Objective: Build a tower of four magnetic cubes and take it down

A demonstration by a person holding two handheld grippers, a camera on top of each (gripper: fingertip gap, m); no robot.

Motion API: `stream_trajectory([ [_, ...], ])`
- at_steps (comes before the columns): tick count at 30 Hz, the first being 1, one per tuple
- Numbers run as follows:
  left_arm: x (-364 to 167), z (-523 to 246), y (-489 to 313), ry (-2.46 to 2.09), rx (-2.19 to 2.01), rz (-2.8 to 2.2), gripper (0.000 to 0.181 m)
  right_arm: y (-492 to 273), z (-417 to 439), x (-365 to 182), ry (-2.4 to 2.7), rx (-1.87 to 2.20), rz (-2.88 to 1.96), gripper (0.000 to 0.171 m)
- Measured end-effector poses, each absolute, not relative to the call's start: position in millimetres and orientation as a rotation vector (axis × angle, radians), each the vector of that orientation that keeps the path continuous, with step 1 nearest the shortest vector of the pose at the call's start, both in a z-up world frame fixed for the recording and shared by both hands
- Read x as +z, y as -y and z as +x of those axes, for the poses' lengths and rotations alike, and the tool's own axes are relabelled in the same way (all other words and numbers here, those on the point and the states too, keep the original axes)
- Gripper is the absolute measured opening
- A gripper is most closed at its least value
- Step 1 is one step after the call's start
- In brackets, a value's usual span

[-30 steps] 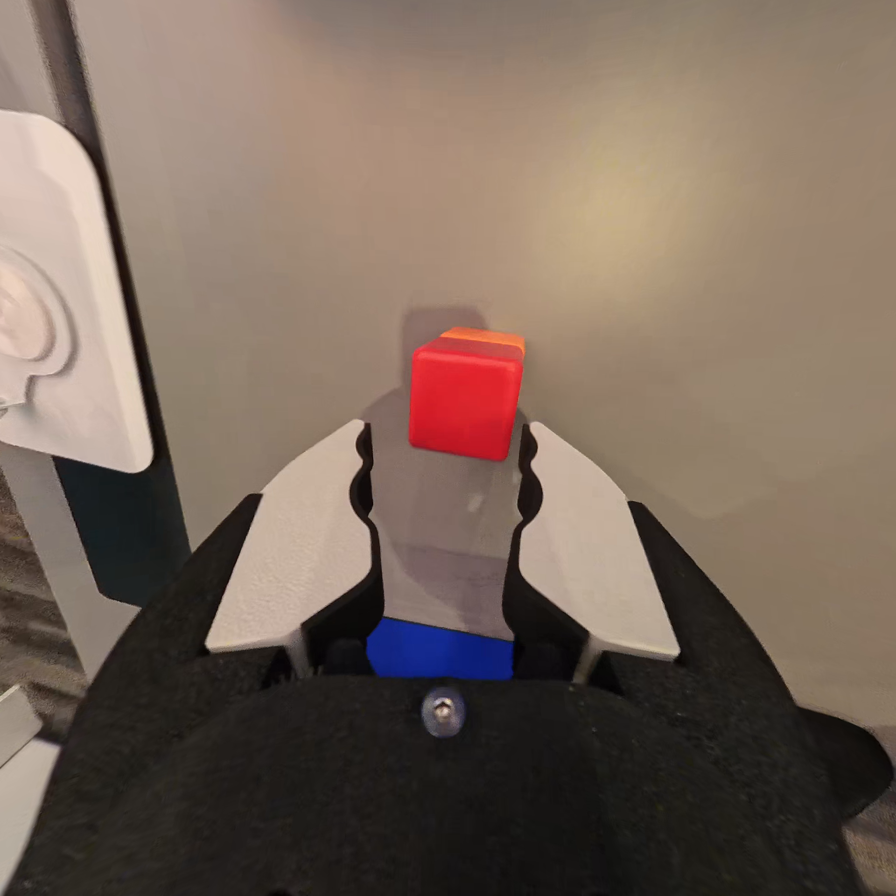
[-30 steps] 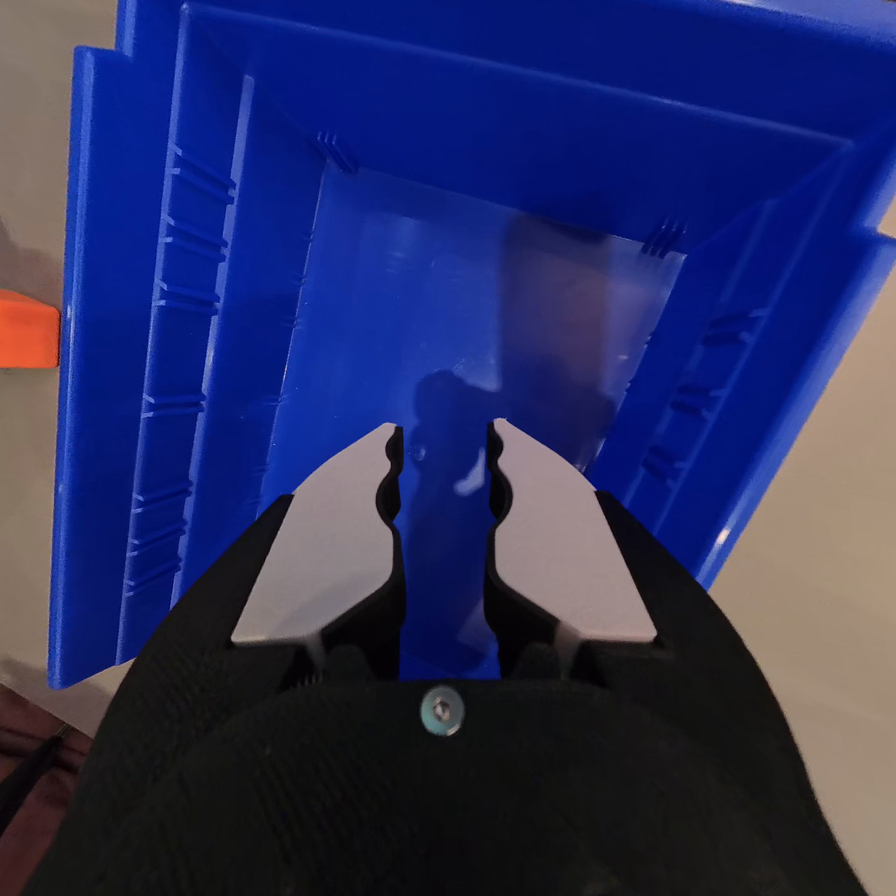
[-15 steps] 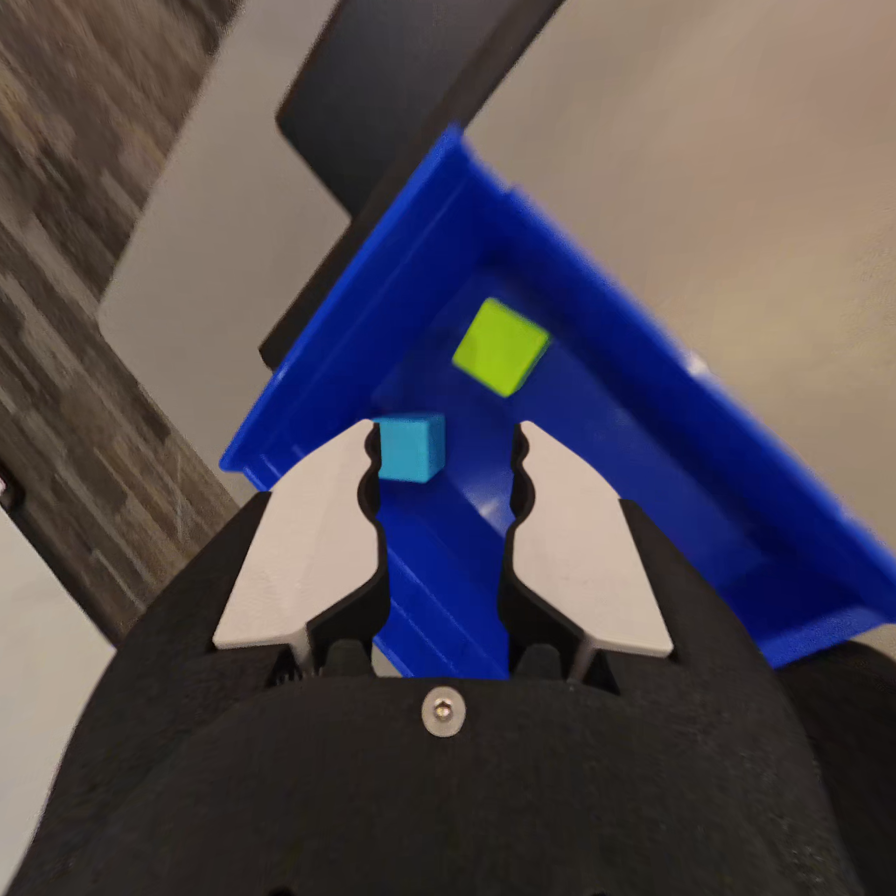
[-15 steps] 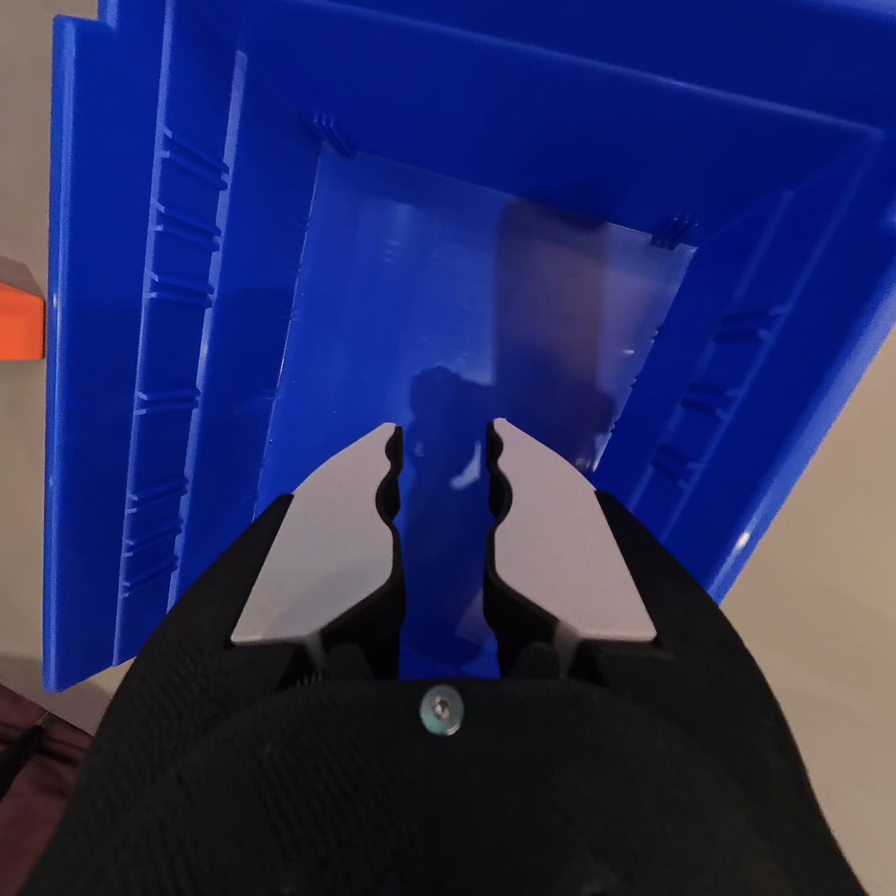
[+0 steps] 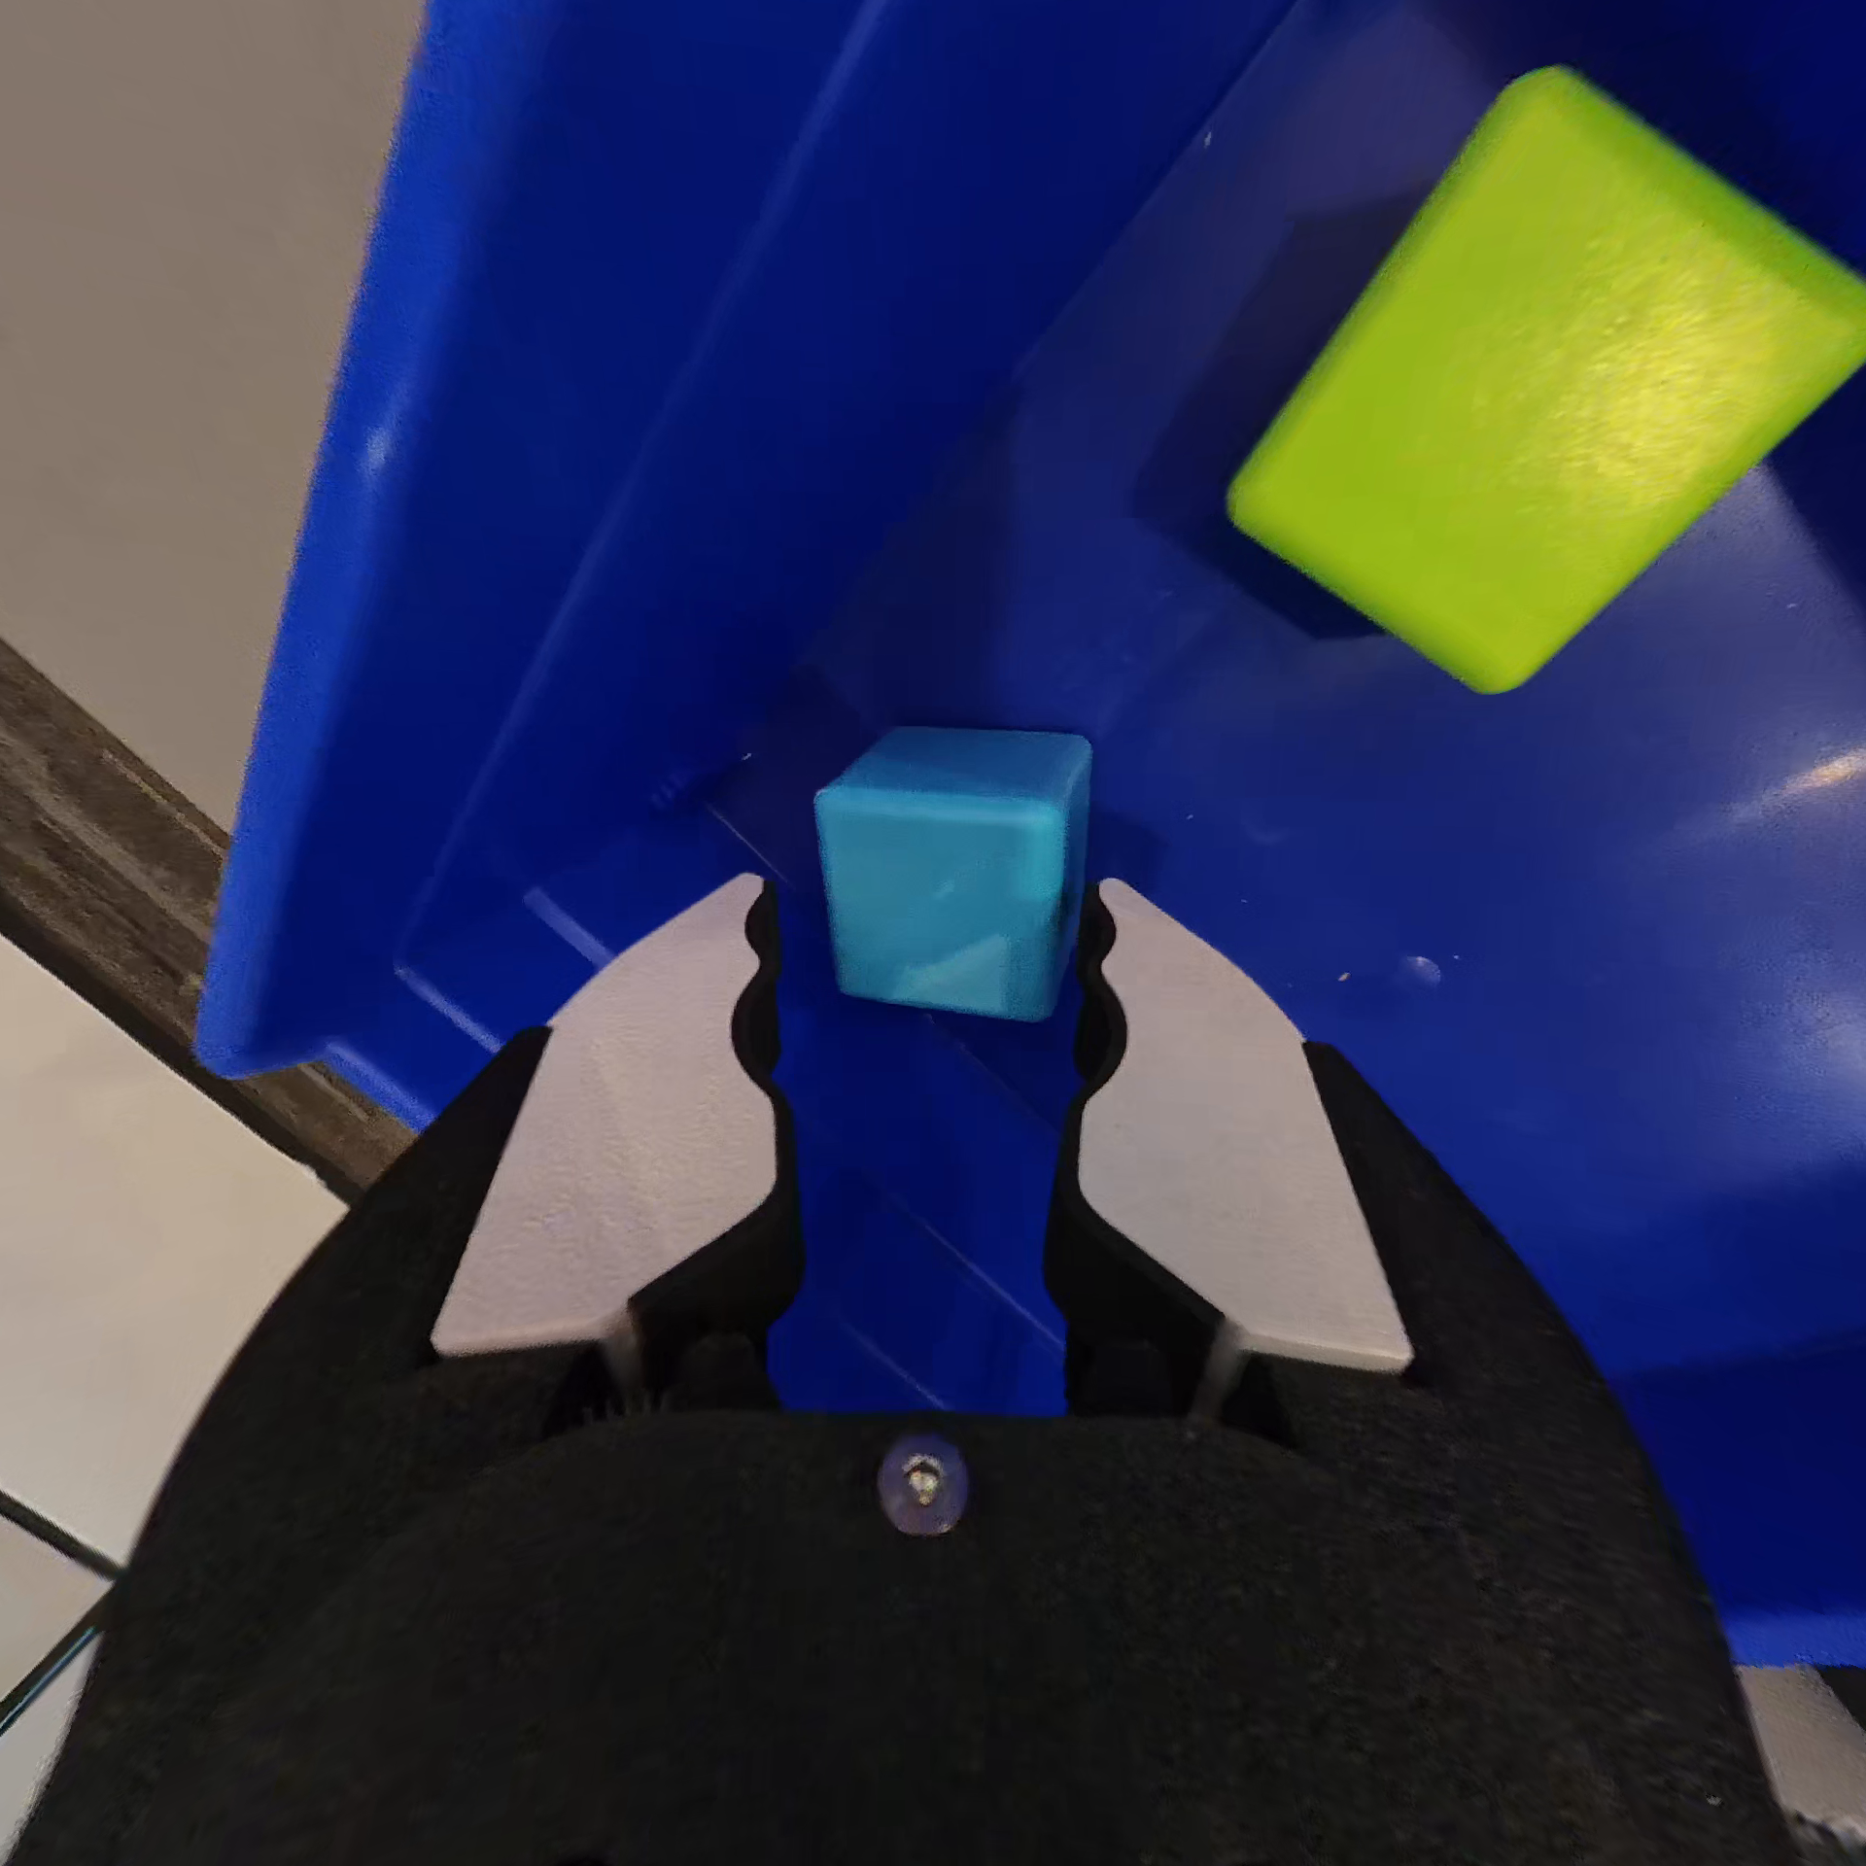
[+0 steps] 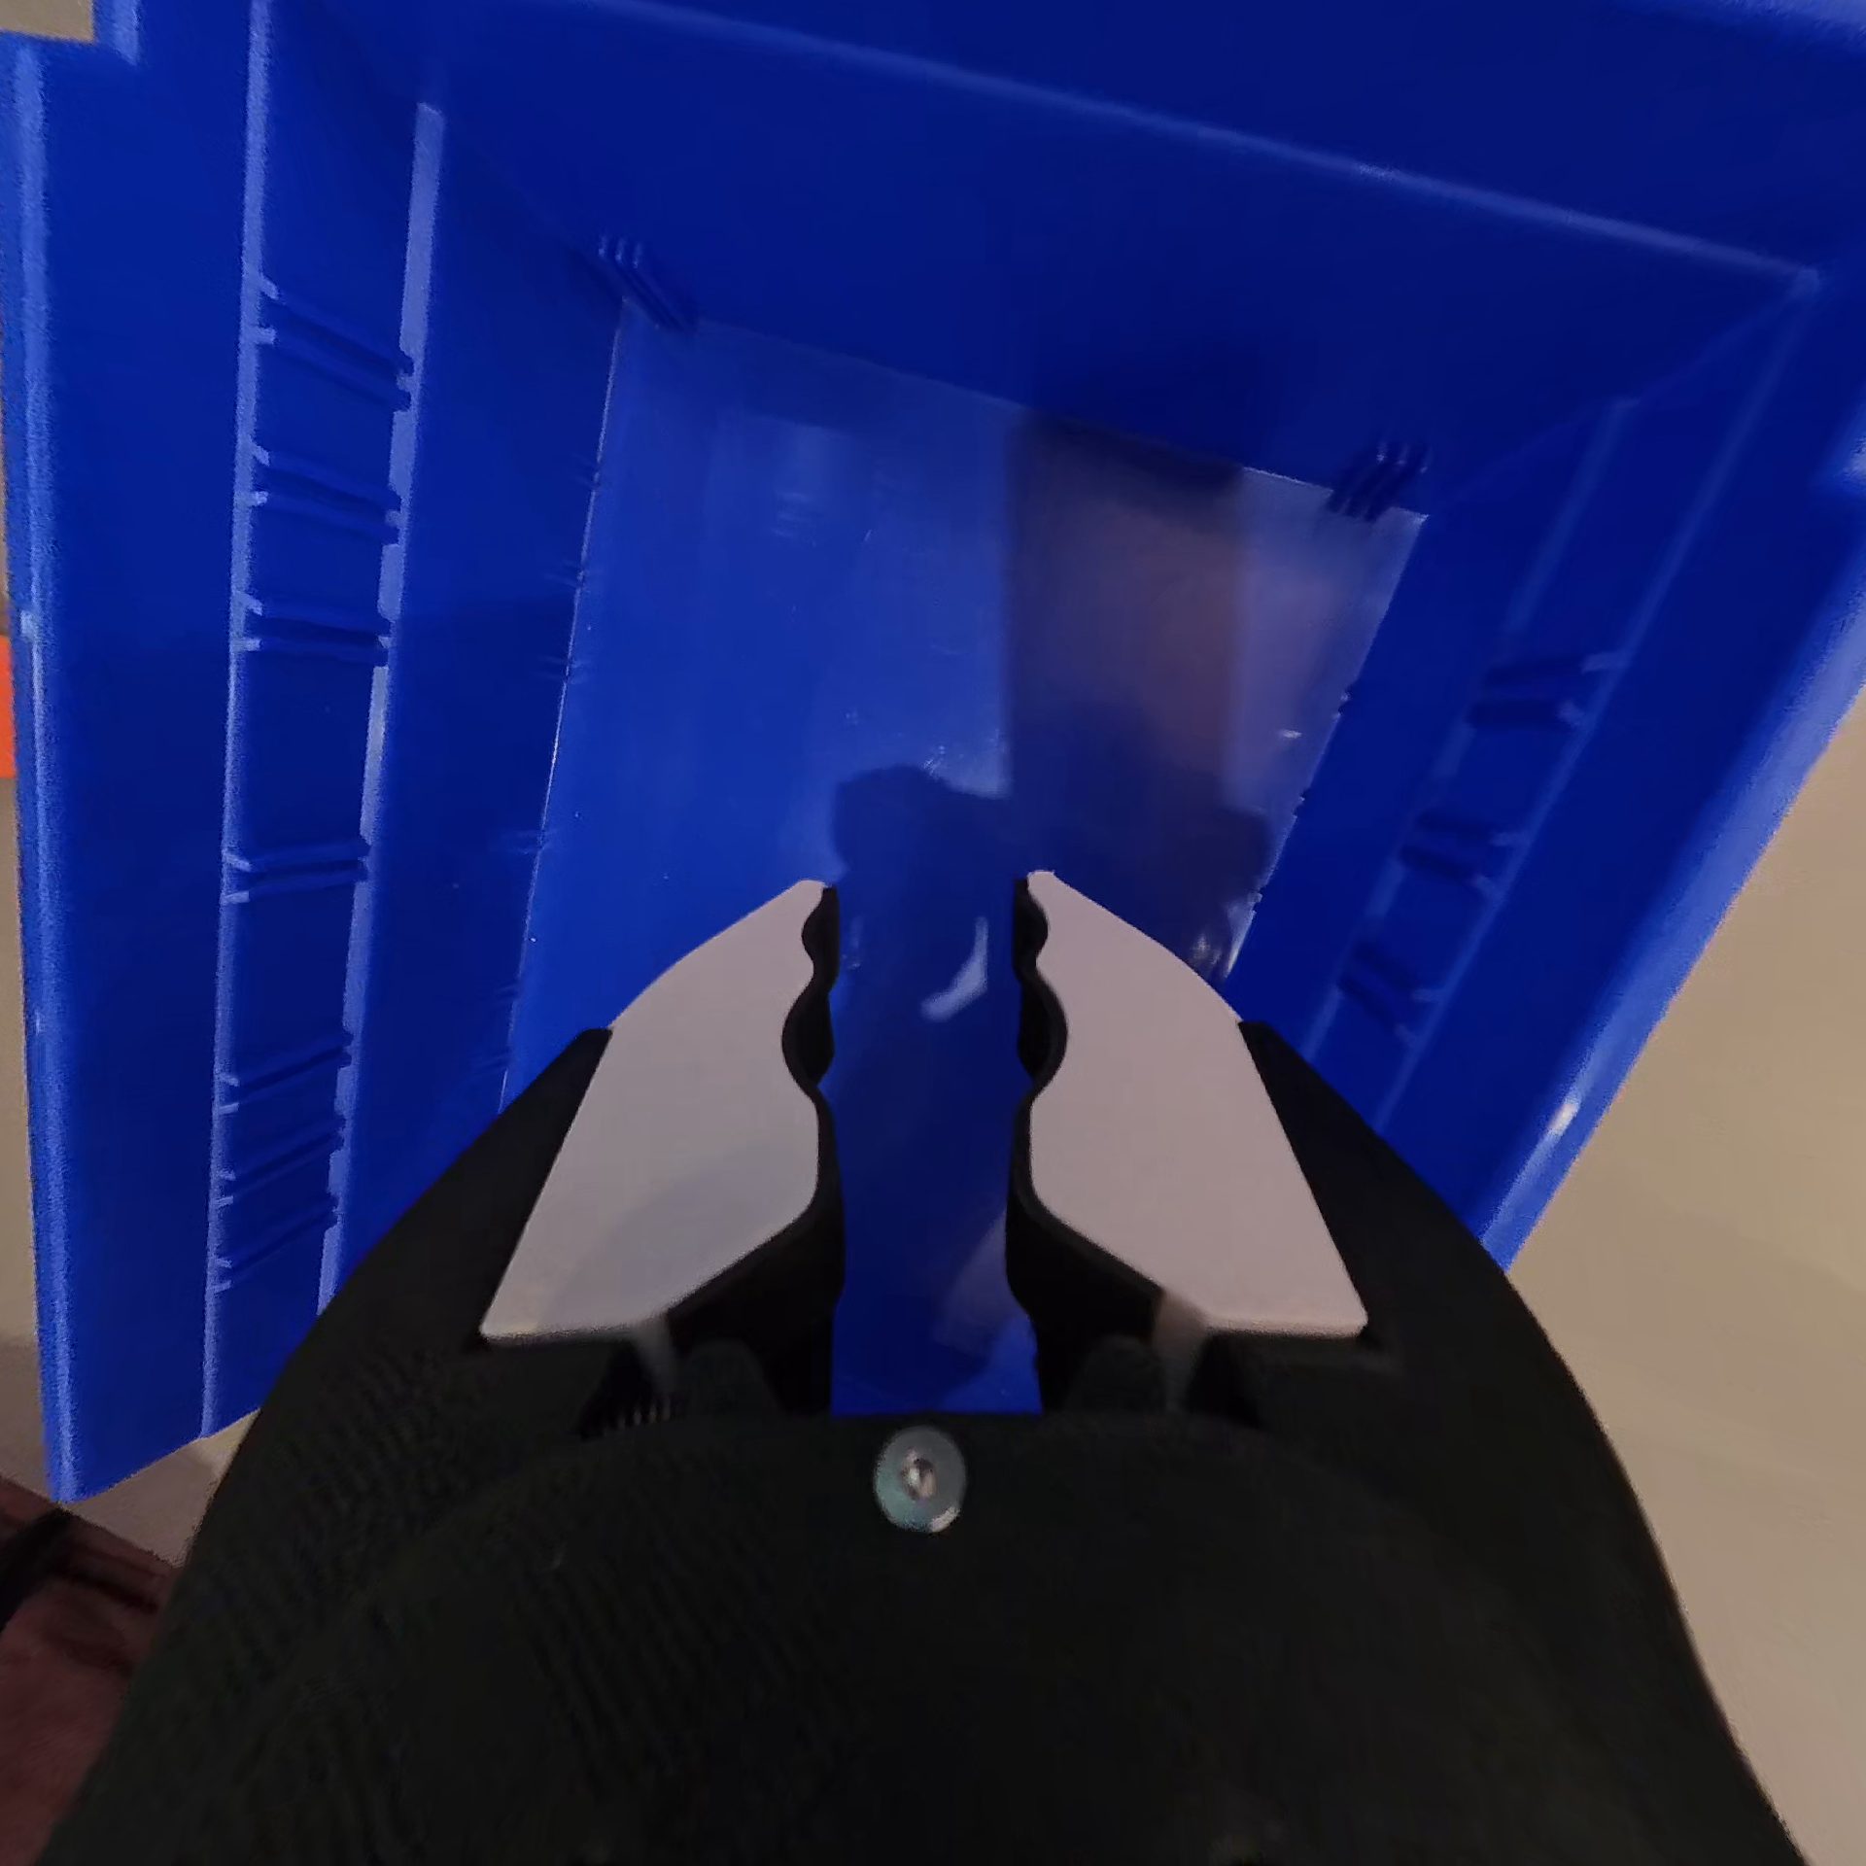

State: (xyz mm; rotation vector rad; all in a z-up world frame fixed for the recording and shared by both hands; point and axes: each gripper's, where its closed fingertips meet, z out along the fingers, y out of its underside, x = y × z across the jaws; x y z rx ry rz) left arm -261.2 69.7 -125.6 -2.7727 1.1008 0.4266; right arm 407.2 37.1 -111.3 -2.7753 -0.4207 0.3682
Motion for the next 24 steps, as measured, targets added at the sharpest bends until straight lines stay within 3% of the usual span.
stream_trajectory([
  [9, -131.5, -258.8, -68.6, -1.092, 0.404, -2.779, 0.049, -35.4, 400.4, -114.9, 0.477, 0.375, -2.785, 0.036],
  [16, -70.9, -229.6, -59.6, -1.119, 0.373, -2.595, 0.049, -34.7, 400.9, -113.2, 0.476, 0.402, -2.776, 0.035],
  [19, -27.4, -187.5, -49.8, -1.186, 0.35, -2.459, 0.049, -34.9, 401.2, -110.9, 0.473, 0.406, -2.767, 0.035],
  [24, 16.5, -52.9, -8.1, -1.453, 0.143, -2.222, 0.049, -32.6, 399.9, -110.2, 0.484, 0.404, -2.769, 0.035],
])
